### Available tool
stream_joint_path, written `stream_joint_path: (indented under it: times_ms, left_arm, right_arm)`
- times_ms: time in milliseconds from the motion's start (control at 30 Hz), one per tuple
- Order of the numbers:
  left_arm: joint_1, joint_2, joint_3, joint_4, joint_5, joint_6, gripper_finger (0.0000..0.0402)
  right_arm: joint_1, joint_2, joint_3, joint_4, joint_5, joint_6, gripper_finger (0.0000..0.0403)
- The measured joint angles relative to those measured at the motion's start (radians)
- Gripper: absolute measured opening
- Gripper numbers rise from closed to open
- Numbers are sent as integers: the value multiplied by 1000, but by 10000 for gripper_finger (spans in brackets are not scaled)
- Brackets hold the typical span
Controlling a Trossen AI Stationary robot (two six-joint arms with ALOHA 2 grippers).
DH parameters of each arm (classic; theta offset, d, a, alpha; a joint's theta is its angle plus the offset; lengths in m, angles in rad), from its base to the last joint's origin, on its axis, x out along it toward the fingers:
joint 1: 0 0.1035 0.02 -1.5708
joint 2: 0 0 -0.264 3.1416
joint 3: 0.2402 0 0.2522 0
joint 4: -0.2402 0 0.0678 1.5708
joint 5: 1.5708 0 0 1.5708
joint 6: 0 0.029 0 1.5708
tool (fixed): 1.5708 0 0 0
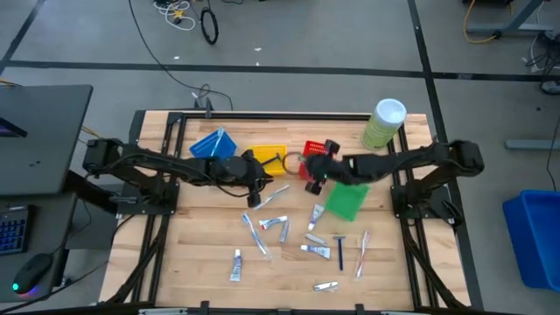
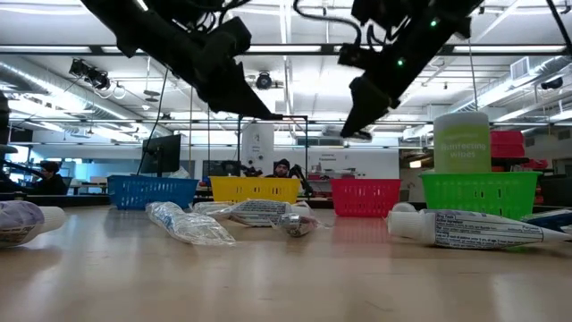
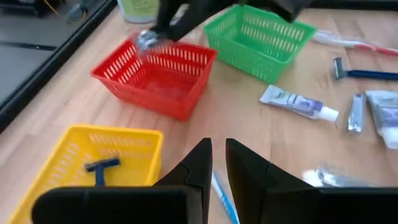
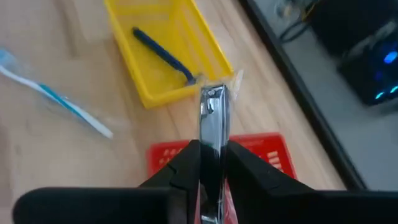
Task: Pick & Place Travel size toiletries
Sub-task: Put the silver nail cutter into the red bin
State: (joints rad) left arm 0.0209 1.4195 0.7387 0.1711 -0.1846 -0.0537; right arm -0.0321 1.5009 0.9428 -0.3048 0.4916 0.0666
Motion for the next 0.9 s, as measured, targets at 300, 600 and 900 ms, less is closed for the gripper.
stream_joint_path:
  times_ms: [300, 600, 900]
  left_arm:
    - [-36, 23, 0, 85, 4, -39, 54]
    - [-84, 23, 0, 92, -23, -40, 54]
    - [-94, 23, 0, 142, -36, -35, 54]
  right_arm:
    - [-206, 23, -94, 41, -170, 97, 66]
    - [-277, 58, -196, 180, -256, 134, 66]
    - [-302, 138, -196, 214, -259, 131, 85]
